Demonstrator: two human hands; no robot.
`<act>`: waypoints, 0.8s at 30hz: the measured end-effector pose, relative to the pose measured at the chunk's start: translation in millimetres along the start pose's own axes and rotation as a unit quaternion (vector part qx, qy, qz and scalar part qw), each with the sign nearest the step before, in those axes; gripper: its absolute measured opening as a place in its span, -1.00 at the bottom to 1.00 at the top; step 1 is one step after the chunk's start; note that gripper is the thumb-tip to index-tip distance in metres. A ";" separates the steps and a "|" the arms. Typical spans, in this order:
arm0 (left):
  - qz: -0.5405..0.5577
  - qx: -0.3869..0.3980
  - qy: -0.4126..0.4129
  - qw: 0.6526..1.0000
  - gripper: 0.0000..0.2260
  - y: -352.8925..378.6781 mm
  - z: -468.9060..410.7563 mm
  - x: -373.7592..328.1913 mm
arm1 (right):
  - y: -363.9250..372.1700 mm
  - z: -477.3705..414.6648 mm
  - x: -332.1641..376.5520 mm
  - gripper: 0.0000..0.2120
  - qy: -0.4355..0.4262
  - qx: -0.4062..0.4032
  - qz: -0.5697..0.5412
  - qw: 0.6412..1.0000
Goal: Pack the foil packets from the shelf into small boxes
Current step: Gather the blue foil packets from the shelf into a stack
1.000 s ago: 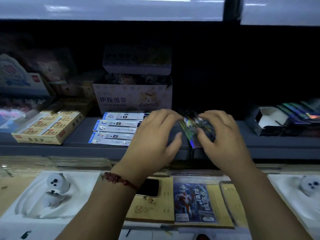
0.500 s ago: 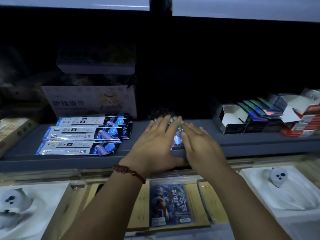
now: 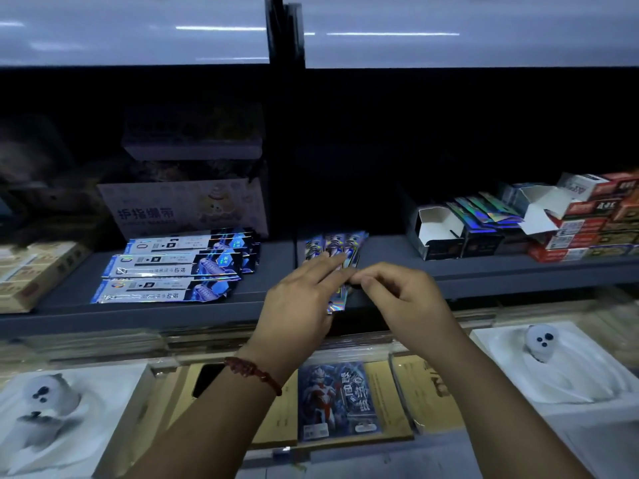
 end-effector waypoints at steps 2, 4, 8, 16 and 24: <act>-0.005 -0.023 0.018 1.000 -0.28 -1.3 7.5 -1.4 | -4.0 3.4 1.5 -0.82 -0.022 -0.025 0.000 0.999; 0.004 -0.029 0.033 0.999 -0.32 -4.7 12.3 -1.4 | -4.1 5.5 5.2 -0.73 -0.048 -0.037 0.056 0.997; 0.027 -0.029 0.090 0.995 -0.47 -22.3 13.8 -8.3 | 18.7 0.6 9.7 -0.31 -0.073 0.057 0.206 0.974; 0.252 -0.105 0.084 0.958 -0.90 -90.1 17.4 -15.7 | 24.1 -14.3 36.5 -0.66 -0.079 0.048 0.191 0.977; 0.591 -0.132 -0.003 0.796 -0.48 -85.5 18.0 25.3 | 26.1 -14.3 46.5 -0.90 -0.017 0.071 -0.064 0.995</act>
Point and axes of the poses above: each hand's wrist, its own z-axis away from the middle knuckle, its own y-axis out of the palm, x = y × z, the point moved 9 cm from there along -z, towards the middle knuckle, and after that the axes turned 7 degrees about x, right-handed, at the moved point
